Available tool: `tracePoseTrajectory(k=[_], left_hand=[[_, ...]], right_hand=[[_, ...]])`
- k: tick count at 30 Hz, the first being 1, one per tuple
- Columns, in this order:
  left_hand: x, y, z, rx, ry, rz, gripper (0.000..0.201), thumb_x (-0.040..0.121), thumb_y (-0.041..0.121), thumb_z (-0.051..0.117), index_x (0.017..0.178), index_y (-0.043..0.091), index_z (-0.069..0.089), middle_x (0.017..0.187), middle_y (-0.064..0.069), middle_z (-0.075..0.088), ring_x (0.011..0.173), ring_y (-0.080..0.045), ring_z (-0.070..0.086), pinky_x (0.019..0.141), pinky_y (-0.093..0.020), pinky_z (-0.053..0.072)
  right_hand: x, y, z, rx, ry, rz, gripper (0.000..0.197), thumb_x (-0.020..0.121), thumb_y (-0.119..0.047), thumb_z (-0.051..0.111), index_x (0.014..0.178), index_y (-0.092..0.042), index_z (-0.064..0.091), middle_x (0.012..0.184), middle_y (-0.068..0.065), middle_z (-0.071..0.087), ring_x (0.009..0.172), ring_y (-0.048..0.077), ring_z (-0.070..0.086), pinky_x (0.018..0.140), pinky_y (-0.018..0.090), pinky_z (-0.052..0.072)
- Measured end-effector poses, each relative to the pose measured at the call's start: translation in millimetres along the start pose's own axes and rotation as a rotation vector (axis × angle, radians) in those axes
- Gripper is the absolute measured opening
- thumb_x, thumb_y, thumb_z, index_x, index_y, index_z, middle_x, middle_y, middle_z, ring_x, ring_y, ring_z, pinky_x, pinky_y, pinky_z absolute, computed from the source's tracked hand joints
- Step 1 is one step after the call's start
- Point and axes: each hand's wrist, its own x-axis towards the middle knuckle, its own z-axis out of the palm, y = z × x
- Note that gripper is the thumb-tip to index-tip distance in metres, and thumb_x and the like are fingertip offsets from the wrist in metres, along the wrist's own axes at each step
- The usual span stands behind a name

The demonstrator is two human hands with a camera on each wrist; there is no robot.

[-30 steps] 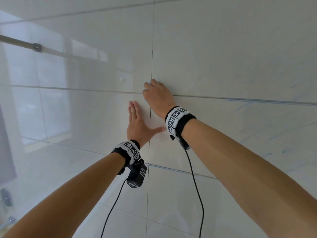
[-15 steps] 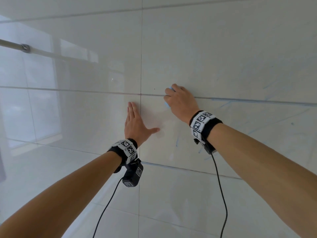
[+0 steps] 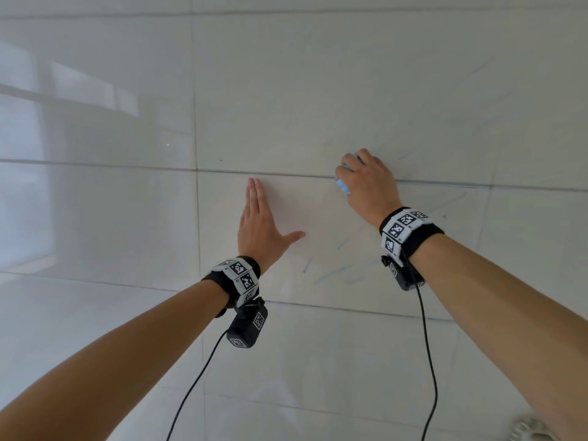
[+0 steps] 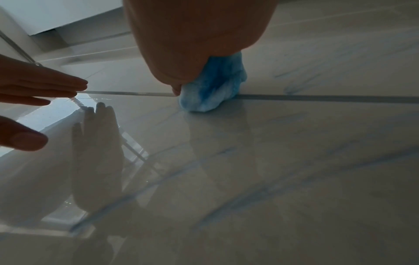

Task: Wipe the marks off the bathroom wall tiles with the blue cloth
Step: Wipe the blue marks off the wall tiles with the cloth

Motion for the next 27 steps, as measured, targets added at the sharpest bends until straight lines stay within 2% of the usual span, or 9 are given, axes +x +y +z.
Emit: tracePoseTrajectory(k=[1,7,11,15,17,19,21,23,27], left_hand=[[1.2,9.8,4.1,0.002,0.011,0.004,0.143,0.075,0.062,0.086,0.165,0.007,-0.011,0.175,-0.007,-0.011,0.162,-0.019,-0.006,0.131,-0.036,0.013],[11.7,67.2,28.6,-0.007,0.08,0.03,0.144,0.073,0.067,0.084,0.165,0.005,-0.008,0.176,-0.008,-0.008,0.162,-0.018,-0.007,0.13,-0.031,0.009],[8.3,110.6,50.6,-0.002,0.113,0.05,0.145,0.073,0.071,0.081,0.165,0.005,-0.009,0.175,-0.008,-0.009,0.162,-0.018,-0.008,0.13,-0.03,0.006],[0.9,141.7,66.9,0.003,0.119,0.039,0.144,0.074,0.074,0.079,0.165,0.005,-0.009,0.175,-0.008,-0.01,0.162,-0.019,-0.008,0.131,-0.031,0.005],[-2.3,155.7,72.9,0.002,0.116,0.037,0.143,0.075,0.074,0.078,0.165,0.004,-0.009,0.175,-0.009,-0.01,0.162,-0.019,-0.008,0.131,-0.031,0.006],[-5.9,169.6,78.2,-0.001,0.11,0.047,0.142,0.076,0.073,0.078,0.165,0.004,-0.008,0.175,-0.009,-0.009,0.162,-0.019,-0.008,0.131,-0.031,0.005],[-9.8,183.4,83.9,-0.006,0.101,0.056,0.141,0.076,0.073,0.077,0.166,0.004,-0.008,0.176,-0.009,-0.008,0.162,-0.02,-0.007,0.13,-0.03,0.004],[-12.3,197.1,88.1,-0.012,0.086,0.064,0.141,0.076,0.075,0.076,0.165,0.004,-0.007,0.175,-0.01,-0.007,0.162,-0.021,-0.006,0.13,-0.031,0.003],[-14.3,219.5,93.8,-0.014,0.05,0.057,0.142,0.076,0.076,0.075,0.165,0.002,-0.008,0.175,-0.014,-0.007,0.162,-0.026,-0.006,0.13,-0.035,0.004]], right_hand=[[-6.6,7.9,-3.5,-0.003,0.002,0.005,0.024,0.077,-0.007,0.041,0.082,-0.006,0.065,0.092,0.012,0.062,0.087,0.037,0.06,0.069,0.041,0.052],[-37.5,52.8,-17.1,-0.02,-0.012,0.031,0.023,0.063,0.006,0.065,0.08,-0.009,0.064,0.092,0.01,0.06,0.086,0.035,0.058,0.068,0.04,0.048],[-61.4,85.0,-27.7,0.013,-0.021,0.038,0.028,0.058,0.008,0.07,0.078,-0.008,0.062,0.092,0.01,0.059,0.085,0.036,0.057,0.067,0.041,0.049],[-87.0,115.5,-39.4,0.015,-0.037,0.061,0.024,0.06,0.007,0.066,0.079,-0.008,0.062,0.09,0.01,0.058,0.085,0.035,0.057,0.066,0.041,0.047],[-102.8,133.0,-46.3,0.022,-0.018,0.07,0.015,0.07,0.0,0.053,0.08,-0.008,0.062,0.091,0.011,0.058,0.085,0.036,0.057,0.067,0.042,0.048],[-120.1,152.5,-52.1,0.028,0.016,0.088,0.022,0.075,-0.005,0.041,0.08,-0.007,0.062,0.092,0.011,0.058,0.085,0.036,0.057,0.068,0.042,0.049],[-136.7,169.2,-59.6,0.016,0.002,0.146,0.018,0.071,0.004,0.053,0.082,-0.007,0.062,0.093,0.011,0.058,0.087,0.036,0.055,0.07,0.043,0.048],[-150.4,183.9,-66.2,0.003,-0.04,0.213,0.026,0.065,0.01,0.064,0.084,-0.006,0.063,0.095,0.011,0.059,0.089,0.037,0.054,0.072,0.043,0.047],[-167.6,207.9,-84.1,0.076,-0.022,0.334,0.031,0.067,0.012,0.07,0.092,-0.005,0.065,0.101,0.011,0.06,0.095,0.037,0.054,0.075,0.044,0.049]])
